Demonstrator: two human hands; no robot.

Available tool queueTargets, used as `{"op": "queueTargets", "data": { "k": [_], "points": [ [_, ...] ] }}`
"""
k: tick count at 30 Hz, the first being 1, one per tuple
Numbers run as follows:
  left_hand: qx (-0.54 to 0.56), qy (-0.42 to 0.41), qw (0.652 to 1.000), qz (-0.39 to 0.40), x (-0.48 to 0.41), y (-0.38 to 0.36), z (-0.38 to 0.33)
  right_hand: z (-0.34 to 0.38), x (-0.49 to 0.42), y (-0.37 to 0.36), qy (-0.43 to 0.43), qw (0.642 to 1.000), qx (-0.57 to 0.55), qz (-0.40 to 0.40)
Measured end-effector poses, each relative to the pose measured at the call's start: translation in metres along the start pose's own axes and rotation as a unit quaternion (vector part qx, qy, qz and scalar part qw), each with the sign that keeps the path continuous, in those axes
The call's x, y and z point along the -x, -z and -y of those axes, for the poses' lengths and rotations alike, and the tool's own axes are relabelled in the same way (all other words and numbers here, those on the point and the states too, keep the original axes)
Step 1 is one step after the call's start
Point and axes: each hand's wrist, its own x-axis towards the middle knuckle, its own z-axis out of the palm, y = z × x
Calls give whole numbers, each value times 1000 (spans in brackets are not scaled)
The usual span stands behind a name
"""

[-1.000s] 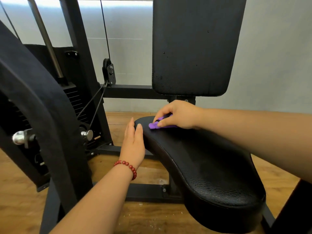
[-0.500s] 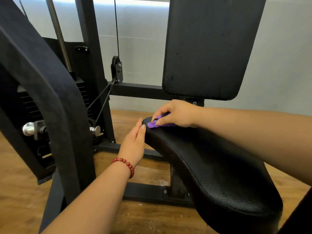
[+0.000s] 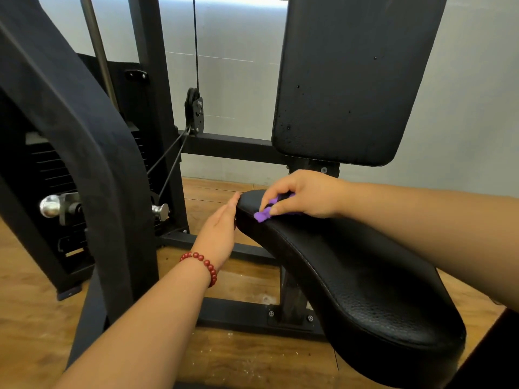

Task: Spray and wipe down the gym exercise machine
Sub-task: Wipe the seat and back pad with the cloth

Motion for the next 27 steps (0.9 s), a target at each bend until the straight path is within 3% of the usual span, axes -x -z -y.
{"op": "queueTargets", "data": {
  "k": [5,9,14,19,24,27],
  "points": [
    [123,43,991,-9,5,2,-13,1,-7,-2,-6,999,20,-32],
    [87,47,995,-13,7,3,-21,4,-12,-6,-22,998,19,-60],
    [48,55,997,-12,10,6,-26,3,39,0,8,1000,11,-10],
    [-40,-57,998,14,25,2,-40,4,59,-2,13,999,7,-37],
    [4,-104,995,2,43,2,-40,5,48,-2,-38,997,13,-70],
    [-24,-124,992,22,51,3,-42,11,74,-2,-14,998,19,-51]
  ]
}}
